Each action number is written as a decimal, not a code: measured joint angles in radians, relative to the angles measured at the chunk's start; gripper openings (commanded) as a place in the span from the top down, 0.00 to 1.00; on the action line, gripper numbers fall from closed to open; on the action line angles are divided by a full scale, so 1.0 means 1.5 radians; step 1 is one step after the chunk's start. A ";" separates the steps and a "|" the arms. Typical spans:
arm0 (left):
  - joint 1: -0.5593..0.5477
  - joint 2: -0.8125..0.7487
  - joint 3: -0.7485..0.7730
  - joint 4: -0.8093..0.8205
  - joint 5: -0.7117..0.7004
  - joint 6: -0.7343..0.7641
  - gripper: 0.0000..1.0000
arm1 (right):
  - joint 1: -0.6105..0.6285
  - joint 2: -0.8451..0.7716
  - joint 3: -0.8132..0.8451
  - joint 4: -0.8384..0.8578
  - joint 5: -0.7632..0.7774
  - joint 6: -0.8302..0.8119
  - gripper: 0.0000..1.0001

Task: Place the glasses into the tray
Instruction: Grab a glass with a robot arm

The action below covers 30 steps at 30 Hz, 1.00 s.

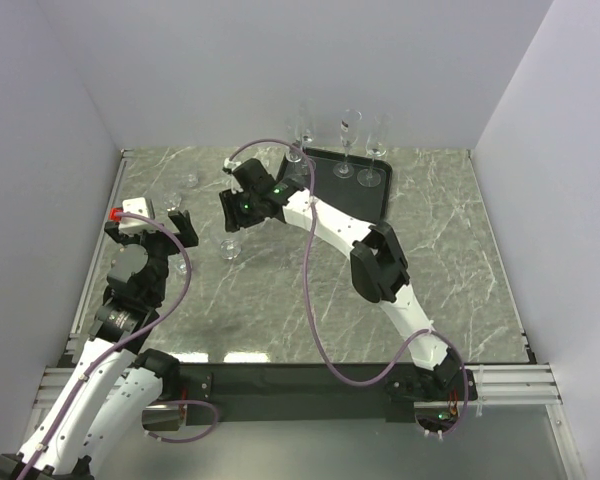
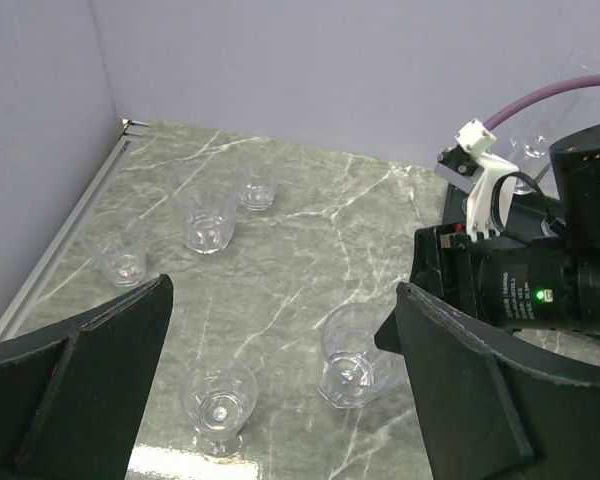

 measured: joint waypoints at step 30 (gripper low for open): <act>0.000 0.000 -0.004 0.016 -0.001 0.000 0.01 | 0.025 0.033 -0.001 -0.001 0.088 -0.019 0.77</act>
